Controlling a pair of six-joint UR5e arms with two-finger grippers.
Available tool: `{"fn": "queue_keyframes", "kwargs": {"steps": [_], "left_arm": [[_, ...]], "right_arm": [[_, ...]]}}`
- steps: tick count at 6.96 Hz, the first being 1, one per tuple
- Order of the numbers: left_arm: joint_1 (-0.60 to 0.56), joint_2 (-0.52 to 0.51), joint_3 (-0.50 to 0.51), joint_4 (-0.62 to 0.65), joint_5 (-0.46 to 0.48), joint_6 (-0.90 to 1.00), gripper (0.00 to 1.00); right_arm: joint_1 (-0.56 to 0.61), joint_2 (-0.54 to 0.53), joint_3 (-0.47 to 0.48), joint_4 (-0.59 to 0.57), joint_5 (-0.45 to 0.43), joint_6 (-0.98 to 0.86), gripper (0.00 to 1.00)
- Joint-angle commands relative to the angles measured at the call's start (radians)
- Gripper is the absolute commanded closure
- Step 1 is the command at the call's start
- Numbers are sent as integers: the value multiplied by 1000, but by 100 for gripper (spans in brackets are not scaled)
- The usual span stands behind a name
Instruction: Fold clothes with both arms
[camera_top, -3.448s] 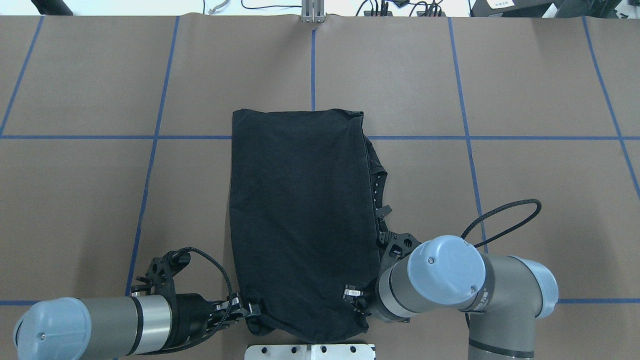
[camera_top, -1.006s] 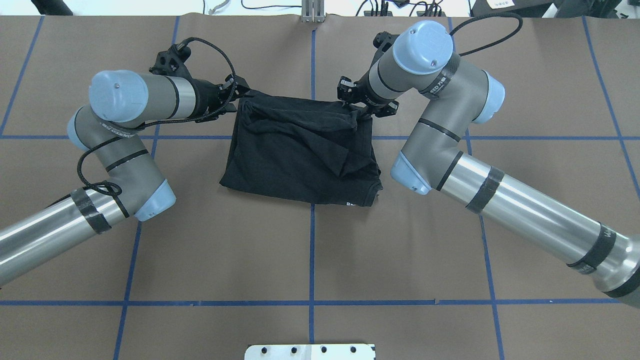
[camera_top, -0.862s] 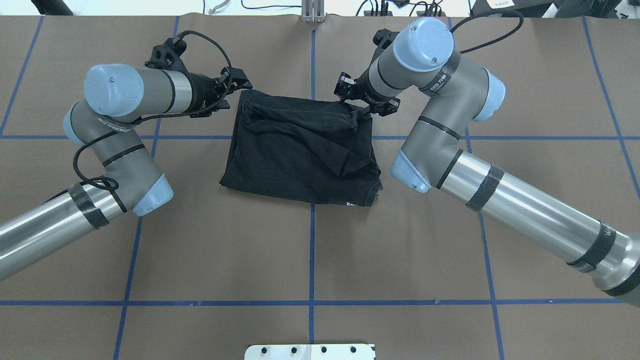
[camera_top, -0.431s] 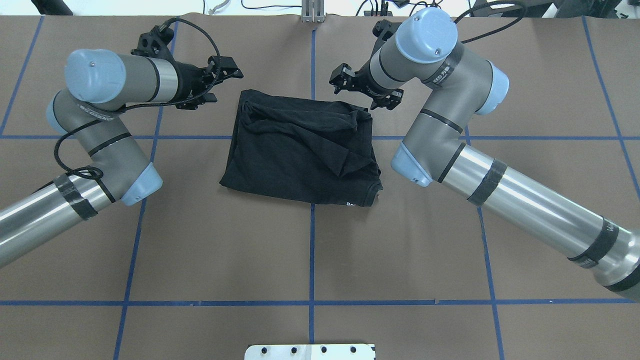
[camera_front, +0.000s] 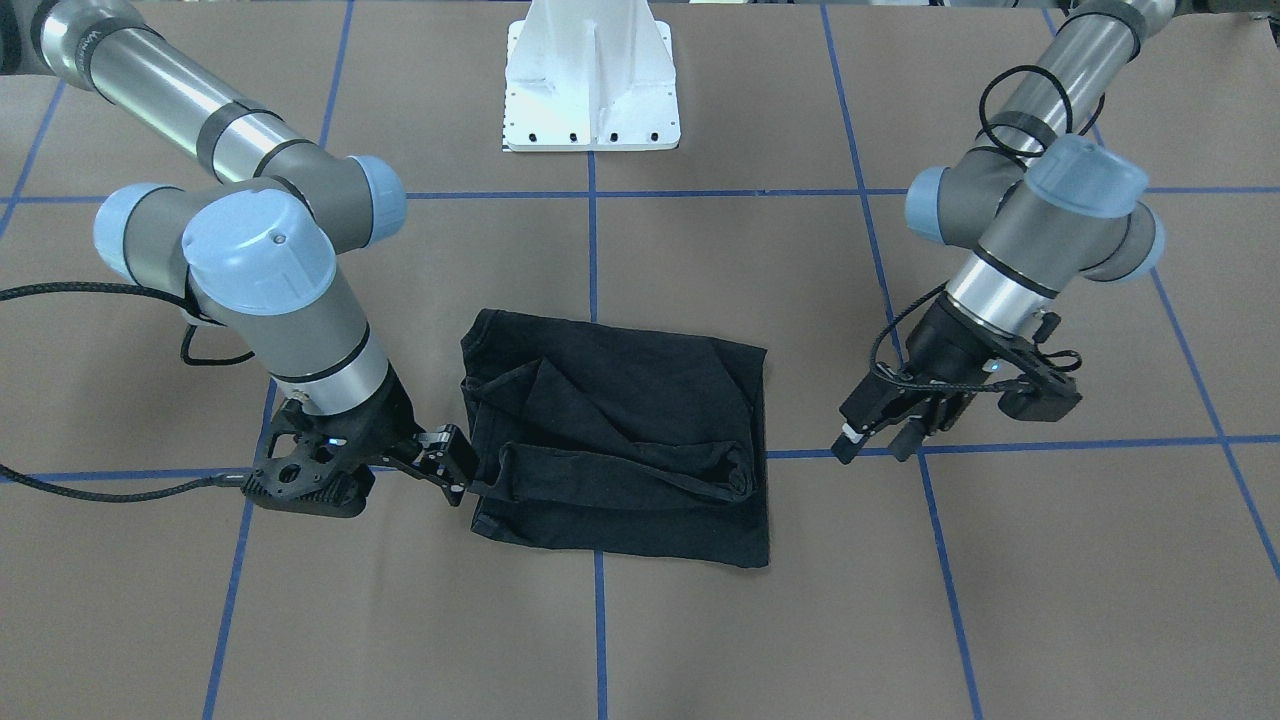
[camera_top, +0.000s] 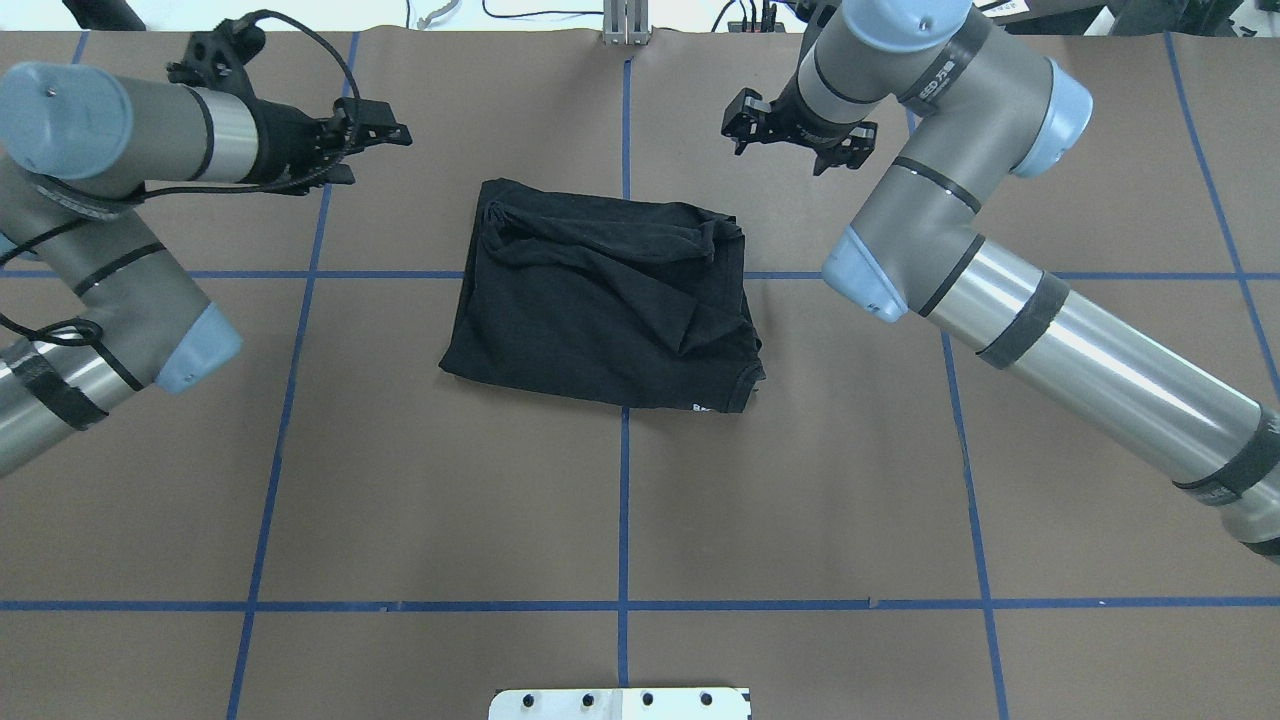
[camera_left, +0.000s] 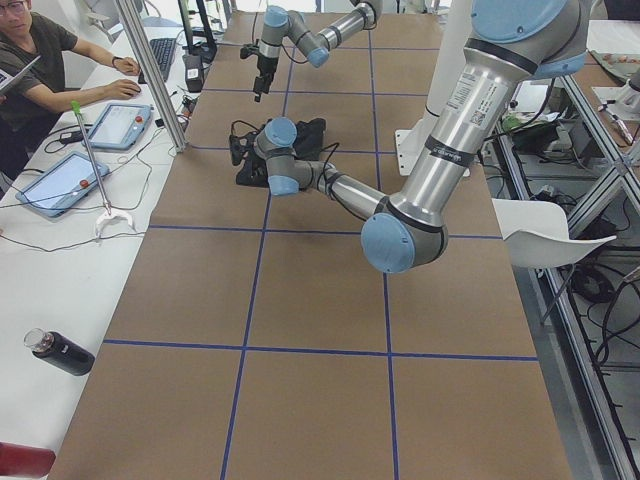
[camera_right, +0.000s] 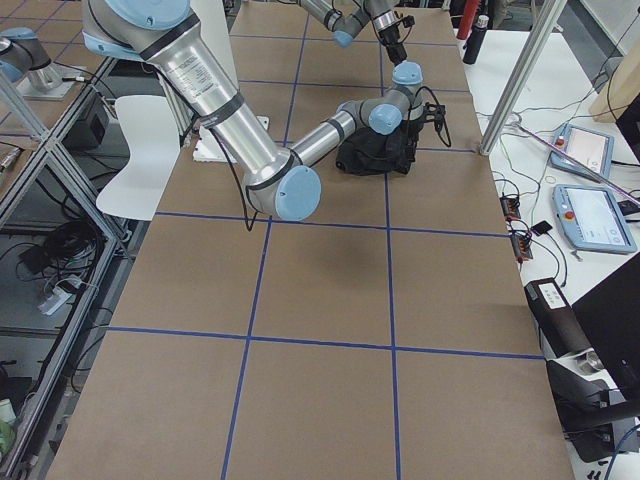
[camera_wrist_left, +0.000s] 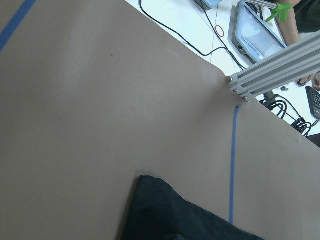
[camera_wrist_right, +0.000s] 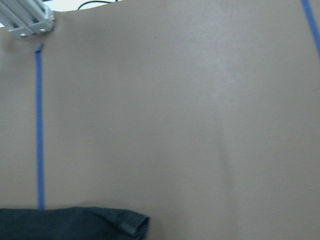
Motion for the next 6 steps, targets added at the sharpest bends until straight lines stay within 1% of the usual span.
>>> {"fn": "queue_keyframes", "kwargs": {"steps": [1, 2, 3, 4, 5, 6], "left_arm": [[-151, 67, -16, 85, -23, 433, 0], [-223, 92, -13, 100, -26, 608, 0], [-269, 106, -13, 106, -24, 739, 0], [-300, 139, -13, 105, -24, 847, 0], [-326, 176, -4, 93, -24, 912, 0], [-334, 201, -4, 88, -24, 915, 0]], "right_arm": [[111, -94, 37, -128, 3, -346, 1], [146, -151, 44, -123, 1, -467, 0], [186, -184, 58, -122, 27, -526, 0], [226, -239, 101, -113, 48, -545, 0], [260, -298, 151, -110, 111, -579, 0], [263, -325, 176, -110, 116, -599, 0]]}}
